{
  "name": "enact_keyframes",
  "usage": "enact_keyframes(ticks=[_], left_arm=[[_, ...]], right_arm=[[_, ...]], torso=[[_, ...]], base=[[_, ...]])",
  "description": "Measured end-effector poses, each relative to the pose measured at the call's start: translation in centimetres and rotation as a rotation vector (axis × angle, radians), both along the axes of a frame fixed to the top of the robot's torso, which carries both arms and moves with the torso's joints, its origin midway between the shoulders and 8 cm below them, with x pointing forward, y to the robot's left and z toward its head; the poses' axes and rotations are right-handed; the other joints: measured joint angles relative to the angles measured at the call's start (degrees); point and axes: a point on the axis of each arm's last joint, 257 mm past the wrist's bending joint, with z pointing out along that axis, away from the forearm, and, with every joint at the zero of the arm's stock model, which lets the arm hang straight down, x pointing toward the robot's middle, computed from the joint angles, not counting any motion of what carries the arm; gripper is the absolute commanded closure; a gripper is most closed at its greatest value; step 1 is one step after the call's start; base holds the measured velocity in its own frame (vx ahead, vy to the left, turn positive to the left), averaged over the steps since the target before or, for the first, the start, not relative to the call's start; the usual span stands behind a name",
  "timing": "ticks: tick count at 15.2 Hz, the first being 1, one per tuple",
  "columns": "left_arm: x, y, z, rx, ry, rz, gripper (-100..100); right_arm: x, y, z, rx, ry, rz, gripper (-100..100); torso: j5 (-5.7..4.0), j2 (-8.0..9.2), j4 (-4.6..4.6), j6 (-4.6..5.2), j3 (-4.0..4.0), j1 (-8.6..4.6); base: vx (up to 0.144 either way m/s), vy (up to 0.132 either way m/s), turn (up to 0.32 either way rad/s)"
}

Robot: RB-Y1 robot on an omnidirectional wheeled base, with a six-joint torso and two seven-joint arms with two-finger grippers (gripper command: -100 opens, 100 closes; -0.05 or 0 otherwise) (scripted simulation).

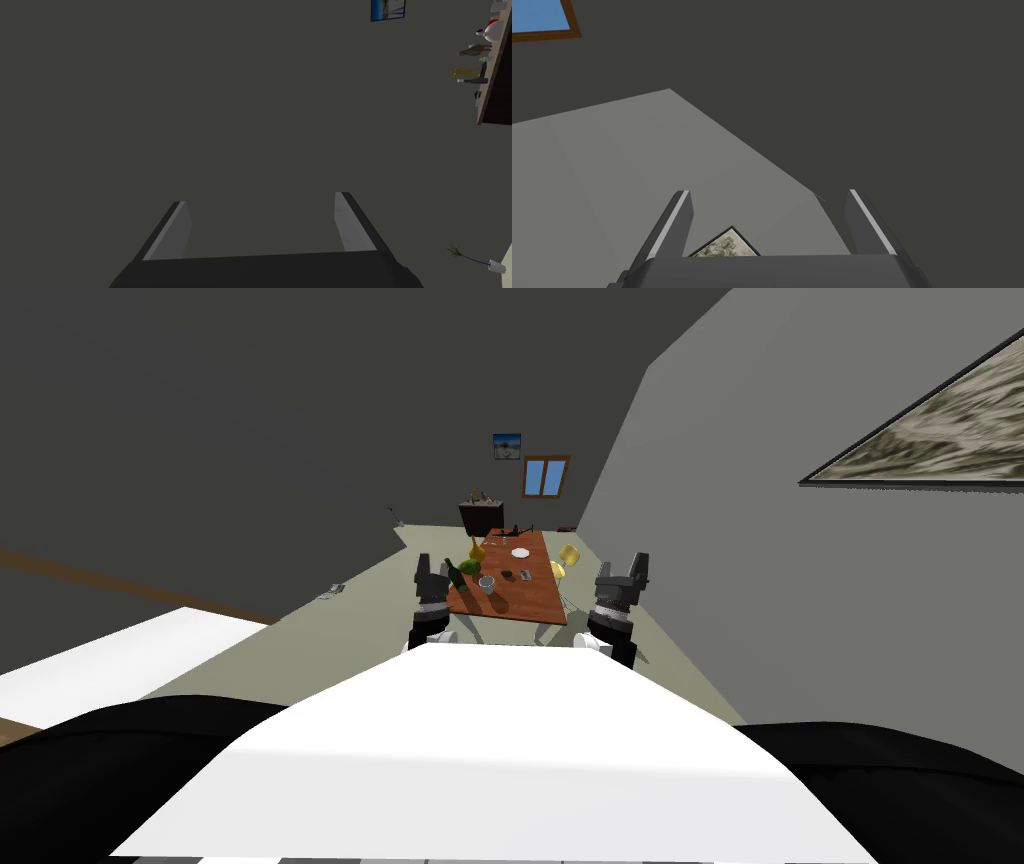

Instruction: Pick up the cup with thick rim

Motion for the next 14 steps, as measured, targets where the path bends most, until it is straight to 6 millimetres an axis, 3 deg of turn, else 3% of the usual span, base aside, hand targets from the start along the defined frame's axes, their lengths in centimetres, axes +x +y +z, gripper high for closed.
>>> enact_keyframes(ticks=[4, 14], left_arm=[[1.3, -0.6, -1.4, 0.047, 0.046, -0.039, -100], [7.1, -0.5, -8.1, 0.124, 0.26, -0.101, -100]], right_arm=[[0.0, 0.0, 0.0, 0.0, 0.0, 0.0, 0], [0.0, 0.0, 0.0, 0.0, 0.0, 0.0, 0]], torso=[[0.01, 0.02, 0.0, 0.01, 0.01, 0.03], [0.01, -0.01, -0.01, 0.0, -0.01, 0.01]], base=[[-0.008, 0.0, -0.011], [-0.008, -0.001, -0.015]])
